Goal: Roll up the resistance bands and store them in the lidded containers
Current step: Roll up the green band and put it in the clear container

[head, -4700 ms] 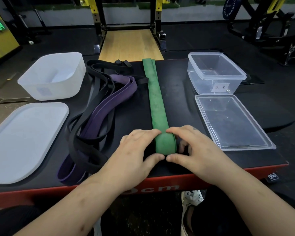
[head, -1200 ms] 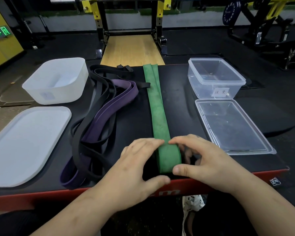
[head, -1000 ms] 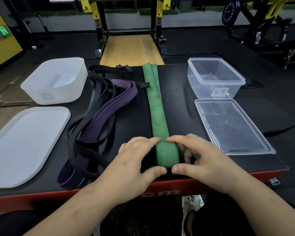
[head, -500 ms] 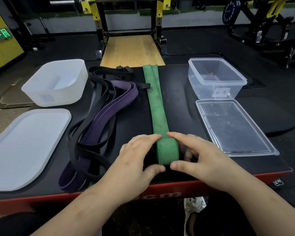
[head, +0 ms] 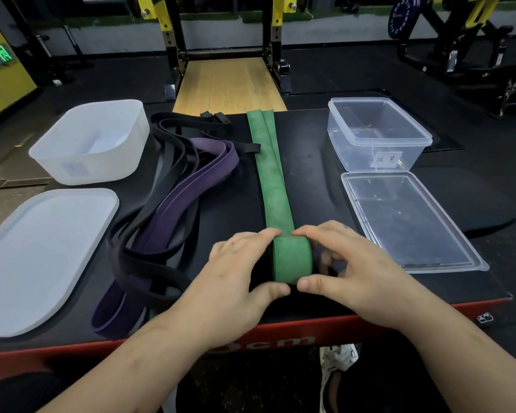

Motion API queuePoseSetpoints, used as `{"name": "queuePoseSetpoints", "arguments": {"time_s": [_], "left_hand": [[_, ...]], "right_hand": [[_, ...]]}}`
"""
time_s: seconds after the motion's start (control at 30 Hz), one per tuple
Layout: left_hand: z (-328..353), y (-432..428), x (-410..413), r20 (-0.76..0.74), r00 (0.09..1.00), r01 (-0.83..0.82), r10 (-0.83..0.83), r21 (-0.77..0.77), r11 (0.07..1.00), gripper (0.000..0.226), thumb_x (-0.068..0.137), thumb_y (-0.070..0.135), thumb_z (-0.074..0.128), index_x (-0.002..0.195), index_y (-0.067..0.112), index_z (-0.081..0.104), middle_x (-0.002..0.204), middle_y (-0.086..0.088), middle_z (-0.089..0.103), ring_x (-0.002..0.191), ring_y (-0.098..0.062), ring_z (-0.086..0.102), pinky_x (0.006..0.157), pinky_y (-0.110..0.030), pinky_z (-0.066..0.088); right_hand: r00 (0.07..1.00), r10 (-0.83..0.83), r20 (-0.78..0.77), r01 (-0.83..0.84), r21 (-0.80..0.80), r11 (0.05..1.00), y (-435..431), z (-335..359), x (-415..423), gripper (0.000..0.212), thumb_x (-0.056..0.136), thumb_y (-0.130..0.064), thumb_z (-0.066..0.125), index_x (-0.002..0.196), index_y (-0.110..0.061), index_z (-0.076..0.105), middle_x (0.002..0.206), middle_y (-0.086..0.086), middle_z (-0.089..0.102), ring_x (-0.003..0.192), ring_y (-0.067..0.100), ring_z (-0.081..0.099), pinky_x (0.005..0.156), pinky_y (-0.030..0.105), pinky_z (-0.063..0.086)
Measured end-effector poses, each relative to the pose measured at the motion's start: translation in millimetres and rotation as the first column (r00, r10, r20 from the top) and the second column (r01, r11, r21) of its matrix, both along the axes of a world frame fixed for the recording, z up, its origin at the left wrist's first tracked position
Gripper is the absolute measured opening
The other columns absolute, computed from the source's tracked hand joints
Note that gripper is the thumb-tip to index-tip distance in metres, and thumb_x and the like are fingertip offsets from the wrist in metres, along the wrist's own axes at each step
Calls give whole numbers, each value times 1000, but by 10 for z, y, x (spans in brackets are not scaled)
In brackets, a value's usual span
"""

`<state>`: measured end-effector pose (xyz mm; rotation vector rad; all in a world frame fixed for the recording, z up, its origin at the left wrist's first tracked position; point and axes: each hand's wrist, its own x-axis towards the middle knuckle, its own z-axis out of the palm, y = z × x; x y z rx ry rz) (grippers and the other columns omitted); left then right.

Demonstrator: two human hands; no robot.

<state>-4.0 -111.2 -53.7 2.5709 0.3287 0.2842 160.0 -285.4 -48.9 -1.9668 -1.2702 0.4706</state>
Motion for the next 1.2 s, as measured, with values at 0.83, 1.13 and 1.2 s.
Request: {"name": "queuePoseSetpoints", "arguments": {"time_s": [0.83,1.13,1.2], "left_hand": [[-25,-36,-187,62,998,30,-28,-23,999,76,83,57,73,143,59,26,143,44,28,142,13,24,119,-23,28],[-32,5,-114,27,999,26,-25,-8,1000,85,83,57,73,145,66,16,144,48,22,142,18,16,116,-15,19],[-23,26,-74,19,1000,23,-23,0,1000,79,86,56,71,142,68,17,136,55,21,137,25,14,111,-5,14]], "right_hand": [[996,-2,-92,4,16,1000,-112,65,-131,66,77,-39,89,134,-49,57,101,-34,55,81,6,59,64,15,44],[997,-9,-73,7,-32,999,-27,95,-109,75,81,-41,85,145,-51,47,84,-40,57,73,5,60,68,11,44],[996,14,-92,-17,-26,1000,-29,117,-133,82,81,-36,85,148,-51,41,87,-46,54,75,4,61,69,10,44]]}}
